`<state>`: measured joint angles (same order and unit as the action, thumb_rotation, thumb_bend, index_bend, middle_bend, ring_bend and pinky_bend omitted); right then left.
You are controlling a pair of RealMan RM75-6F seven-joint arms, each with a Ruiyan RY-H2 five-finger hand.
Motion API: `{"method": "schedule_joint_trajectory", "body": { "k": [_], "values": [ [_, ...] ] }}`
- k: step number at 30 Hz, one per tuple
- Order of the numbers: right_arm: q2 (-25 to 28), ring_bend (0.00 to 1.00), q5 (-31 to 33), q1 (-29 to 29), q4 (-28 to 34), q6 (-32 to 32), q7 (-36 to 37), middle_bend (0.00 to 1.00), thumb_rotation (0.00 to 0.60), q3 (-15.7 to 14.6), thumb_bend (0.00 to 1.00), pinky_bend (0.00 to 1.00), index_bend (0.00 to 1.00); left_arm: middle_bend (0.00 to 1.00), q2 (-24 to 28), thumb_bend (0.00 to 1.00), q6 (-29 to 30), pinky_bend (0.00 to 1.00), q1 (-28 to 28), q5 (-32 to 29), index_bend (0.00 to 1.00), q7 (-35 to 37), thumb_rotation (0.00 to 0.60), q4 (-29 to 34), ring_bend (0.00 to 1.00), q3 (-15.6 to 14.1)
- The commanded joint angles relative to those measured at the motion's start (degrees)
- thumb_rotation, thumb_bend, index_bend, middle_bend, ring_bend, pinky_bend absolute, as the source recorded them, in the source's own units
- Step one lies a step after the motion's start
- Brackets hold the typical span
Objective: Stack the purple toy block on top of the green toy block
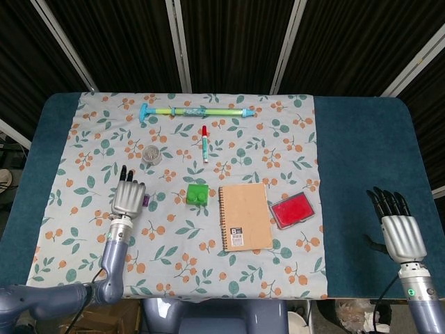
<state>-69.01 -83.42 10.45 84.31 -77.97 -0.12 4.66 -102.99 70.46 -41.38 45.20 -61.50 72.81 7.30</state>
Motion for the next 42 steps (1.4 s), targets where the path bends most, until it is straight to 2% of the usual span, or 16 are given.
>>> {"method": "schedule_joint_trajectory", "body": {
  "k": [1, 26, 33, 42],
  "values": [
    [-0.01, 0.06, -0.01, 0.02, 0.03, 0.05, -0.12, 0.06, 0.6, -0.04, 0.22, 0.0, 0.02, 0.44, -0.24, 0.29, -0.03, 0.0, 0.06, 0.36, 0.46, 0.21, 0.6, -0.51, 0.14, 0.03],
    [0.1, 0.06, -0.42, 0.03, 0.32, -0.19, 0.0, 0.06, 0.6, -0.24, 0.22, 0.0, 0.02, 0.38, -1.69, 0.29, -0.46, 0.0, 0.2, 2.34, 0.42, -0.51, 0.6, -1.51, 0.14, -0.06],
    [0.12, 0.06, -0.43, 0.06, 0.22, -0.22, 0.18, 0.06, 0.6, -0.22, 0.22, 0.0, 0.02, 0.43, -2.07, 0.29, 0.07, 0.0, 0.16, 3.11, 0.46, -1.19, 0.6, -1.42, 0.14, -0.01],
    [0.23, 0.06, -0.35, -0.04, 0.27, -0.38, 0.3, 0.06, 0.6, -0.19, 0.22, 0.0, 0.02, 0.44, -2.17, 0.29, 0.26, 0.0, 0.42, 2.87, 0.47, -2.27, 0.6, -1.64, 0.14, 0.12]
  ]
}}
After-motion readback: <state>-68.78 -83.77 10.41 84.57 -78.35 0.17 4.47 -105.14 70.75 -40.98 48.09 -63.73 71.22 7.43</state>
